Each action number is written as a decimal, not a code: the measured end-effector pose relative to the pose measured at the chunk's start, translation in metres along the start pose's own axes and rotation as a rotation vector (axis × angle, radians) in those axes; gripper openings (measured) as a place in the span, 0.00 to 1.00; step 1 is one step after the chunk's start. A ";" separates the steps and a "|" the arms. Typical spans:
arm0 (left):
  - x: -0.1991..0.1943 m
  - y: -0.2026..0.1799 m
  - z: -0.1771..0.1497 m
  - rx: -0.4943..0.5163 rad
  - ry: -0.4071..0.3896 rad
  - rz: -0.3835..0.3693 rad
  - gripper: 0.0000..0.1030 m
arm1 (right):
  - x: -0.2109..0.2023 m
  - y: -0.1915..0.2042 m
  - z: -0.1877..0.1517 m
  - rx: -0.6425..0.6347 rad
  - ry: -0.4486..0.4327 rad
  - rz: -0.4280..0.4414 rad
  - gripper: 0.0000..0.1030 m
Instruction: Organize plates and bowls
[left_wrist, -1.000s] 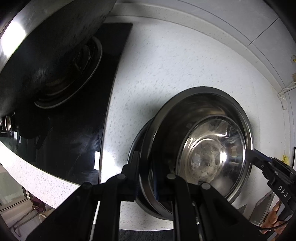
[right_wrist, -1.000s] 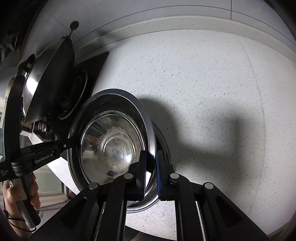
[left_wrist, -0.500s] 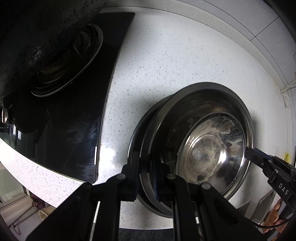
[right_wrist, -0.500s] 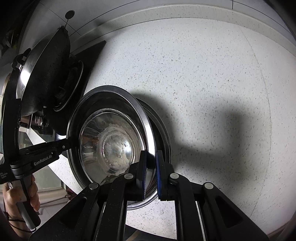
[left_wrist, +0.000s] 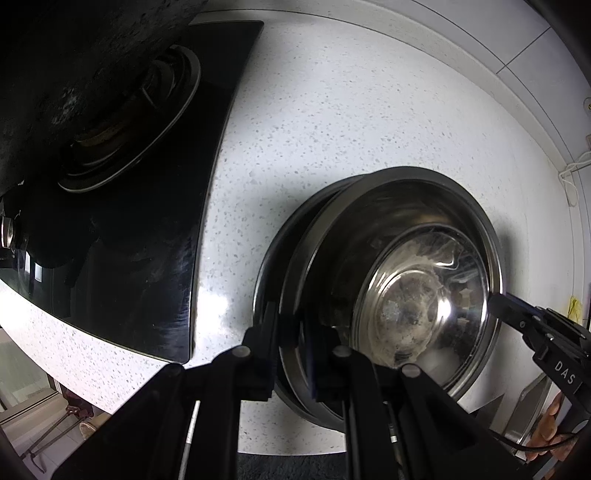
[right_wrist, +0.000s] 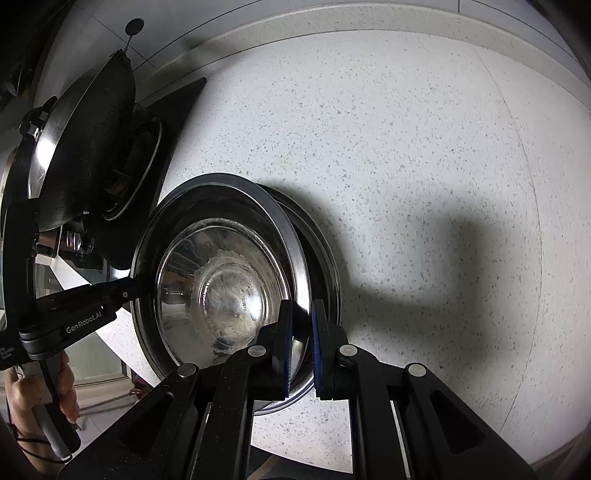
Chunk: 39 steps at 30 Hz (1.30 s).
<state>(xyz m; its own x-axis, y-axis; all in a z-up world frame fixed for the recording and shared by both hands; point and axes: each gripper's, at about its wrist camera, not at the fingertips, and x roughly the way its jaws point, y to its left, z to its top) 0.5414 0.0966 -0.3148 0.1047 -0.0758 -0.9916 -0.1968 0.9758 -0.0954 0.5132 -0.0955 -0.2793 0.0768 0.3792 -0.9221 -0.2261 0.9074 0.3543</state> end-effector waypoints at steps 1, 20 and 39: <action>0.000 0.000 0.000 0.002 -0.001 -0.003 0.11 | 0.001 -0.001 -0.001 0.001 0.001 -0.001 0.08; 0.012 -0.009 -0.011 0.068 -0.042 0.003 0.21 | 0.003 0.000 -0.008 0.052 -0.090 -0.114 0.44; -0.139 -0.046 -0.104 0.072 -0.548 -0.019 0.57 | -0.113 -0.023 -0.099 0.060 -0.440 -0.139 0.85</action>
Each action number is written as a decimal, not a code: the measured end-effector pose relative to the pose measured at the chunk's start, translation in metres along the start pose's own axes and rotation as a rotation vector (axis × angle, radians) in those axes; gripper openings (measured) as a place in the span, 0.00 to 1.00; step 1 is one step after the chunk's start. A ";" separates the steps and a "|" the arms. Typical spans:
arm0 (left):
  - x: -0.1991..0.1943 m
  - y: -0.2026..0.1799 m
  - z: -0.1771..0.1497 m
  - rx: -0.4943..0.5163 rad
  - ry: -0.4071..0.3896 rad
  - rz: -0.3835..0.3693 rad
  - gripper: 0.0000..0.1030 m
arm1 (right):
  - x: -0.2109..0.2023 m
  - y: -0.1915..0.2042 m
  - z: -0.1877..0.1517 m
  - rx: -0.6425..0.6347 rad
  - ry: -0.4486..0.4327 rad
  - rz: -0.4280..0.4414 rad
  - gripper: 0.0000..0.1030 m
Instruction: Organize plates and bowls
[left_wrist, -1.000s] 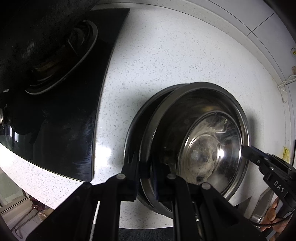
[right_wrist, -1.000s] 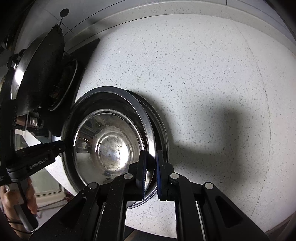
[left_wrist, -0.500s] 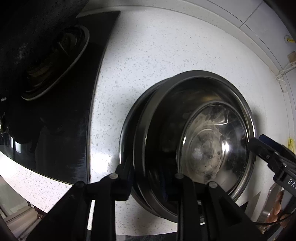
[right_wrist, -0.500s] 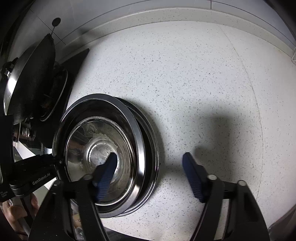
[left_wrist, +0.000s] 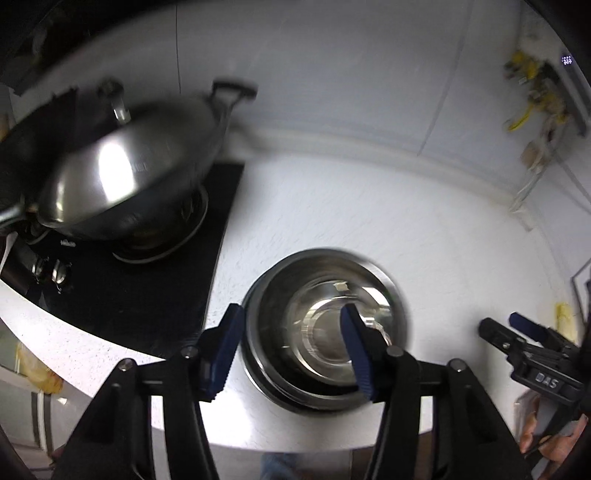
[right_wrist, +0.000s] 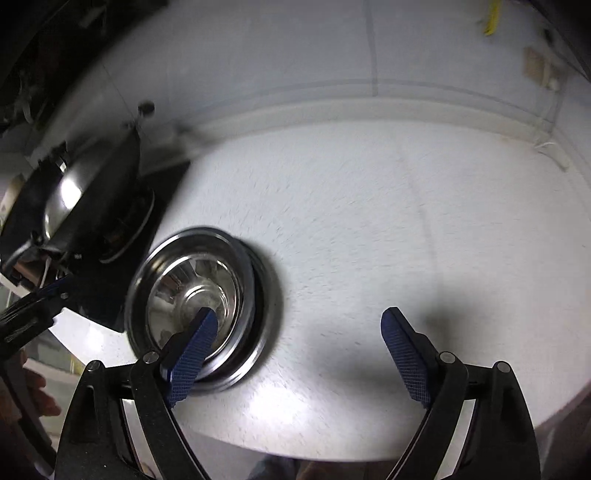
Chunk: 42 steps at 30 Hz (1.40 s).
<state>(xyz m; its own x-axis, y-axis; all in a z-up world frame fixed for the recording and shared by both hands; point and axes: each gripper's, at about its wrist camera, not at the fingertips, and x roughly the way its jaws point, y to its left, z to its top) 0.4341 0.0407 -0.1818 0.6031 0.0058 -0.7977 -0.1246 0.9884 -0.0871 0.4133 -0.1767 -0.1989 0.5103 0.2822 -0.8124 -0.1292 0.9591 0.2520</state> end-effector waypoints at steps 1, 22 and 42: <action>-0.016 -0.006 -0.003 0.008 -0.032 -0.008 0.59 | -0.012 -0.004 -0.005 0.018 -0.023 0.001 0.86; -0.246 0.017 -0.095 0.127 -0.448 -0.058 0.63 | -0.208 0.036 -0.144 0.138 -0.440 -0.224 0.98; -0.309 0.023 -0.210 0.166 -0.477 -0.009 0.63 | -0.281 0.067 -0.251 0.104 -0.528 -0.293 0.99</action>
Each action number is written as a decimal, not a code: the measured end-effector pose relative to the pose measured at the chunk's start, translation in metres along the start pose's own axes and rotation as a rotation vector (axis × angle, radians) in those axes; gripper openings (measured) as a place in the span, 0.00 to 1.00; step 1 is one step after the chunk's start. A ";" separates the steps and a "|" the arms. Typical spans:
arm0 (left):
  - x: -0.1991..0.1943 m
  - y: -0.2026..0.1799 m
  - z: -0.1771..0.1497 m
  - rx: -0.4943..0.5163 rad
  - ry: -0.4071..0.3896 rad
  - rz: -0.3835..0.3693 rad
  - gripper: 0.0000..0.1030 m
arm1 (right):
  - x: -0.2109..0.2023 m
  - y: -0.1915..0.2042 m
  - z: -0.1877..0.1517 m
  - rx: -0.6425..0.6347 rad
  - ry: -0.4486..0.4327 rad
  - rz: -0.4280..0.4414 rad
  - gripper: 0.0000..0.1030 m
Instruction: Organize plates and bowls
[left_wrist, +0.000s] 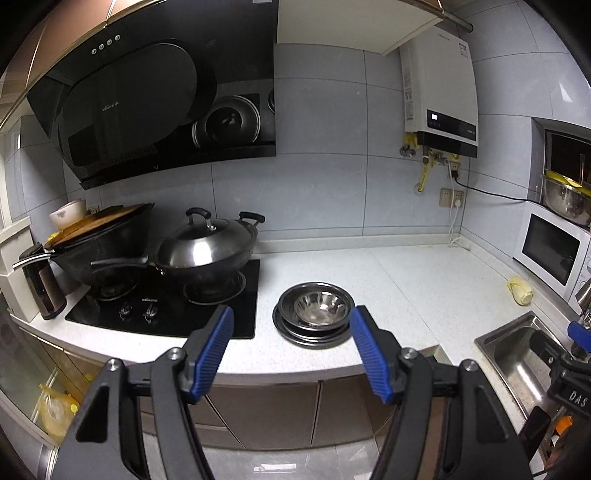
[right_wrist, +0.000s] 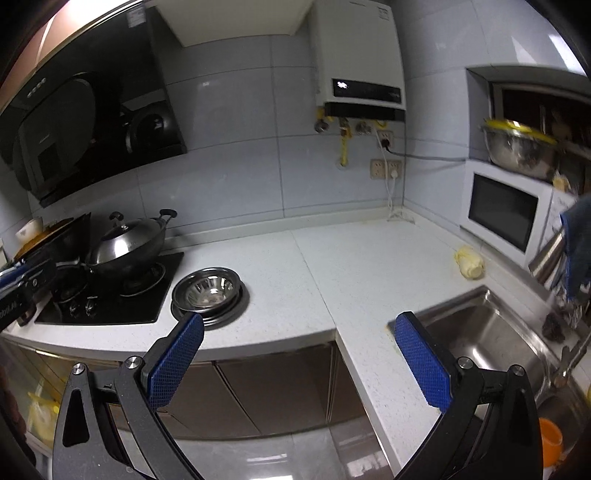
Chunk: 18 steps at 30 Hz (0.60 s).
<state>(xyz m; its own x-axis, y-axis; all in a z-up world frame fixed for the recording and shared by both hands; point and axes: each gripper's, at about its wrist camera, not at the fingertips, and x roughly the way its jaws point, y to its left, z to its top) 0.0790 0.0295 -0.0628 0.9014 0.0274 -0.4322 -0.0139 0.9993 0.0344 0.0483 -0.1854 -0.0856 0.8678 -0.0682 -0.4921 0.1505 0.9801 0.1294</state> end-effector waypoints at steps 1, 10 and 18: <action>-0.001 -0.001 -0.001 0.002 0.002 -0.001 0.63 | 0.000 -0.006 -0.002 0.016 0.008 0.002 0.99; -0.004 -0.003 -0.012 -0.007 0.040 0.021 0.63 | 0.004 -0.031 -0.019 0.115 0.053 0.021 0.99; 0.003 -0.001 -0.014 -0.012 0.093 0.041 0.63 | 0.001 -0.019 -0.018 0.073 0.047 0.030 0.99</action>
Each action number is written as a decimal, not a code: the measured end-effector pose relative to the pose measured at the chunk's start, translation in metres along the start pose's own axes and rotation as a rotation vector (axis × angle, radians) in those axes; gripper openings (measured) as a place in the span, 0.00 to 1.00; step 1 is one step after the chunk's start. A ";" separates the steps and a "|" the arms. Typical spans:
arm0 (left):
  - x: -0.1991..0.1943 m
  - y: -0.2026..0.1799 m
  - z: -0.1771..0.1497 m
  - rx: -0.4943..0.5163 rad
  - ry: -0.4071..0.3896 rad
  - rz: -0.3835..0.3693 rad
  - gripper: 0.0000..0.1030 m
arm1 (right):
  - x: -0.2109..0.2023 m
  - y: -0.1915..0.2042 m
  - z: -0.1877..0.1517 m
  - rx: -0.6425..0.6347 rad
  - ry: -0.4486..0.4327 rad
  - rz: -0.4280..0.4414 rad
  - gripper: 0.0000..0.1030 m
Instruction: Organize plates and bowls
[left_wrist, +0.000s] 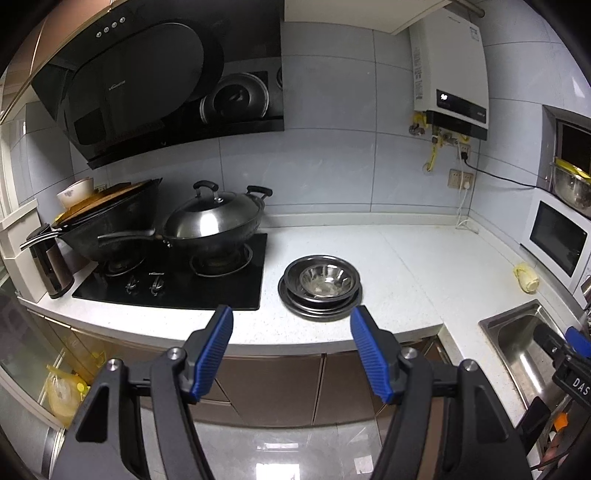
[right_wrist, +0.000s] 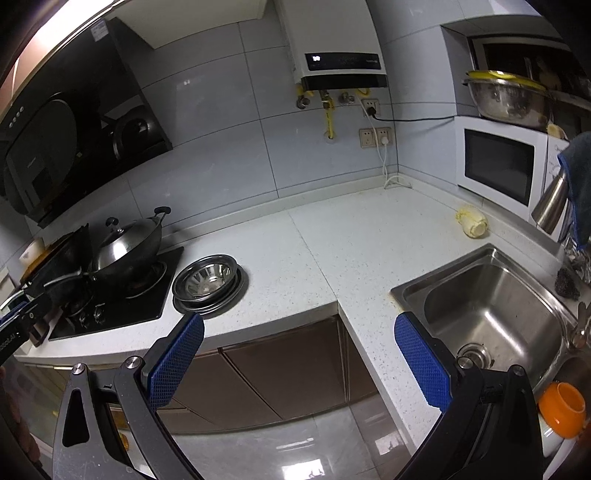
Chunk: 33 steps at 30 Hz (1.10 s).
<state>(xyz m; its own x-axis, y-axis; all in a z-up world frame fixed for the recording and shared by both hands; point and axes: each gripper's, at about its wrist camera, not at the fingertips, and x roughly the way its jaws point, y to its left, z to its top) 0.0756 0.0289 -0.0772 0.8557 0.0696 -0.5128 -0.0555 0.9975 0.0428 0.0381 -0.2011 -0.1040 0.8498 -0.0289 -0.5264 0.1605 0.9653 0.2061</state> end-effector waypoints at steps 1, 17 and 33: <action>0.001 0.000 0.000 0.000 0.004 0.005 0.63 | -0.001 0.002 0.001 -0.010 -0.003 -0.002 0.99; 0.003 0.002 0.002 -0.007 0.007 0.010 0.63 | 0.003 -0.005 0.001 -0.003 0.015 -0.008 0.99; 0.006 0.006 0.003 -0.010 0.017 0.000 0.63 | 0.005 -0.003 0.002 -0.017 0.020 -0.019 0.99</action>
<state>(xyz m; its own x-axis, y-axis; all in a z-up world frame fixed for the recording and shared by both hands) 0.0825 0.0352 -0.0773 0.8470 0.0699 -0.5269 -0.0607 0.9975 0.0348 0.0430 -0.2050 -0.1053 0.8366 -0.0423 -0.5461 0.1678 0.9689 0.1820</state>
